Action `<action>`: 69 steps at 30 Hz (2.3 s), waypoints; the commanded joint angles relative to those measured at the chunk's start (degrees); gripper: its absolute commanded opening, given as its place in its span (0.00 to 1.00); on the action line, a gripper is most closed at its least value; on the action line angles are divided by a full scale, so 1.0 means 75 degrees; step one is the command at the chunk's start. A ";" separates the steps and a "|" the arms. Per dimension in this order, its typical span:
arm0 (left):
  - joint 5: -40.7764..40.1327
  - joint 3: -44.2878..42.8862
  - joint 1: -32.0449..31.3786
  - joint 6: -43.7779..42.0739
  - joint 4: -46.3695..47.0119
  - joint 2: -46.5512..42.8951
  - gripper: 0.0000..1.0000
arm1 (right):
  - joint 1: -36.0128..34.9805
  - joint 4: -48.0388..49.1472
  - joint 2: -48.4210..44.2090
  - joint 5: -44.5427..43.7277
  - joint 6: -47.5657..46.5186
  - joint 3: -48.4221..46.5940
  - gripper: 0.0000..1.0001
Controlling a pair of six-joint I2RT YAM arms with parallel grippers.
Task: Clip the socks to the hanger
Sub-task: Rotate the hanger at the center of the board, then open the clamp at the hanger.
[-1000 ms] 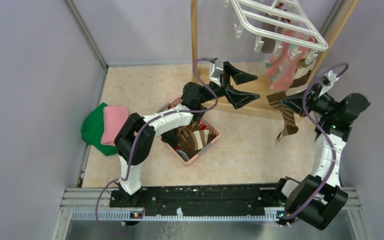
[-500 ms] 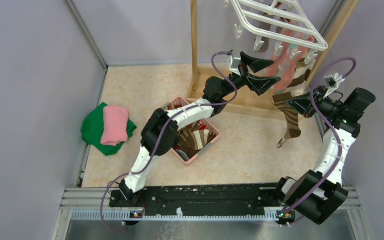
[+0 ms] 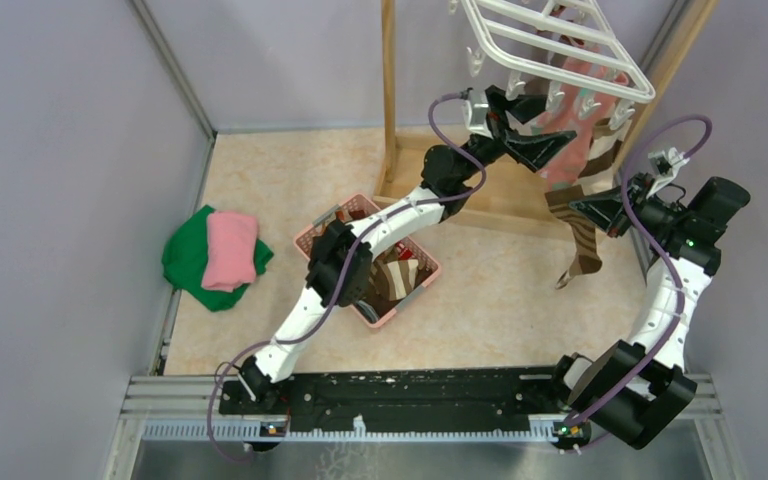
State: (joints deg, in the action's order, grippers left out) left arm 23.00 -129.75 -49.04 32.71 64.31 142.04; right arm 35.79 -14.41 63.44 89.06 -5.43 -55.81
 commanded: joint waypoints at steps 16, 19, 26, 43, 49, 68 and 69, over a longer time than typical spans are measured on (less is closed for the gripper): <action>-0.0946 -0.1133 -0.0270 -0.0962 -0.0516 0.0343 0.98 | 0.0046 0.0003 -0.0256 0.0611 -0.0269 -0.0003 0.00; -0.1137 -0.1237 -0.0272 -0.1087 -0.0562 0.0387 0.99 | 0.0044 -0.0051 -0.0292 0.0612 -0.0322 -0.0001 0.00; -0.1283 -0.1631 -0.0270 -0.1062 -0.0757 0.0515 0.97 | 0.0047 -0.0327 -0.0280 0.0685 -0.0528 -0.0074 0.00; -0.1373 -0.2045 -0.0341 -0.1310 -0.0994 0.0757 0.96 | 0.0042 -0.0942 -0.0308 0.0772 -0.1010 -0.0245 0.00; -0.1368 -0.2092 -0.0352 -0.1329 -0.0983 0.0784 0.93 | 0.0033 -0.1088 -0.0324 0.0779 -0.1124 -0.0292 0.00; -0.1294 -0.2246 -0.0376 -0.1344 -0.0924 0.0644 0.88 | 0.0034 -0.1148 -0.0371 0.0771 -0.1161 -0.0301 0.00; -0.1297 -0.2240 -0.0376 -0.1344 -0.0917 0.0644 0.88 | 0.0037 -0.1148 -0.0372 0.0773 -0.1162 -0.0295 0.00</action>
State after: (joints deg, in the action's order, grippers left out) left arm 12.99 -144.24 -51.48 23.22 55.46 148.55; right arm 35.79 -23.59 62.19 89.06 -12.60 -55.92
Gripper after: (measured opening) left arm 0.883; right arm 0.009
